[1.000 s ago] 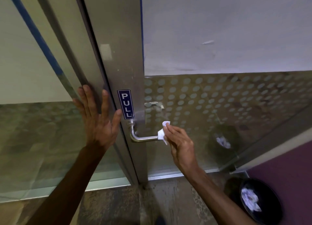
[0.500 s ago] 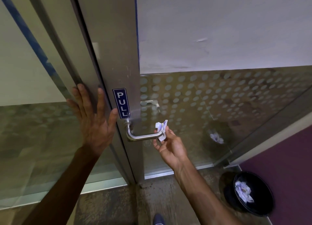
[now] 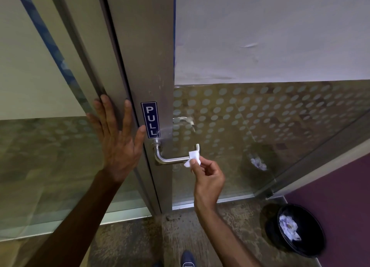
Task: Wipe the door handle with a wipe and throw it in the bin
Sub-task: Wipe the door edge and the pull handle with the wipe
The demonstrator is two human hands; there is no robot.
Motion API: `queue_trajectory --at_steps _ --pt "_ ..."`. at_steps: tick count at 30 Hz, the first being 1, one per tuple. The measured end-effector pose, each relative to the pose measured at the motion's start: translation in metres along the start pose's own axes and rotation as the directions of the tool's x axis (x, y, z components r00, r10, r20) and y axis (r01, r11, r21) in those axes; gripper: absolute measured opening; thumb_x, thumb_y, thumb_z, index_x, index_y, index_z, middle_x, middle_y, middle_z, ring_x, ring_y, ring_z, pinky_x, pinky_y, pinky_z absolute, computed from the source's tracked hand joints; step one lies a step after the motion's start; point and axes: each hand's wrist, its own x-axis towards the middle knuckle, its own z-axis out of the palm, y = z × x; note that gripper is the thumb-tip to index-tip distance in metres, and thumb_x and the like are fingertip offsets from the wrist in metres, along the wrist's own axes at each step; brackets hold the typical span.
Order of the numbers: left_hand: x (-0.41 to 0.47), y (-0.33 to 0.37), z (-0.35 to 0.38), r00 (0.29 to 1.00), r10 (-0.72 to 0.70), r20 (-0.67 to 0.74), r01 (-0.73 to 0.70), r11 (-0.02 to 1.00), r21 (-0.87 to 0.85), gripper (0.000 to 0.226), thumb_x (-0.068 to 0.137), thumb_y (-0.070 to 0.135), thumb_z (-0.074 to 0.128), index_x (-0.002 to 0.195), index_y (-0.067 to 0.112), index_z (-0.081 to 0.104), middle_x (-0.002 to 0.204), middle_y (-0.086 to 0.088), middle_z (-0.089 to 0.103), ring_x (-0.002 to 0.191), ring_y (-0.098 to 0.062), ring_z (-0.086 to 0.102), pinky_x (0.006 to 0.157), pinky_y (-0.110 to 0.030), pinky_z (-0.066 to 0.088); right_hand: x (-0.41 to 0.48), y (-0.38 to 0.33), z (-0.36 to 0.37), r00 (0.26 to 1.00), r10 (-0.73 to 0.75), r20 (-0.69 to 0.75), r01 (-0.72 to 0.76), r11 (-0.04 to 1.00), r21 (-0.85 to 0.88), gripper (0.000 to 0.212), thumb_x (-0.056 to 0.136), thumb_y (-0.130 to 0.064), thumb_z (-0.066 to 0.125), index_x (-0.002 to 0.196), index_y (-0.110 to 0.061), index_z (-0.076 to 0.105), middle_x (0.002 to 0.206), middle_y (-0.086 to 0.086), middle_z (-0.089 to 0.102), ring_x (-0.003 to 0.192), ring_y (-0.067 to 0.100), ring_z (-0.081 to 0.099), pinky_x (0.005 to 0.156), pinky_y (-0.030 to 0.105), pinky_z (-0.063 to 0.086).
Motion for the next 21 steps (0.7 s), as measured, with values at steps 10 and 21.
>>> queue_trajectory --at_steps 10,21 --pt "-0.004 -0.007 0.008 1.0 0.004 -0.008 -0.004 1.0 0.009 0.075 0.11 0.051 0.04 0.169 0.026 0.0 0.175 -0.004 -0.023 0.162 -0.029 -0.018 0.129 -0.053 -0.014 0.03 0.006 -0.017 0.373 -0.678 0.633 0.903 0.108 -0.415 0.037 0.082 0.004 0.083 0.116 -0.009 0.078 0.114 0.007 0.075 0.108 0.025 0.067 0.093 0.043 0.05" --pt "0.0 0.002 -0.002 1.0 -0.008 0.013 0.009 1.0 -0.015 0.073 0.113 0.051 0.034 0.168 0.032 -0.01 0.172 0.001 -0.032 0.161 -0.023 -0.025 0.129 -0.051 -0.017 0.01 0.011 0.034 0.124 -0.487 0.864 0.917 -0.277 -0.288 0.031 0.09 0.003 0.063 0.119 -0.002 0.073 0.094 0.01 0.074 0.08 0.027 0.068 0.094 0.046 0.053"
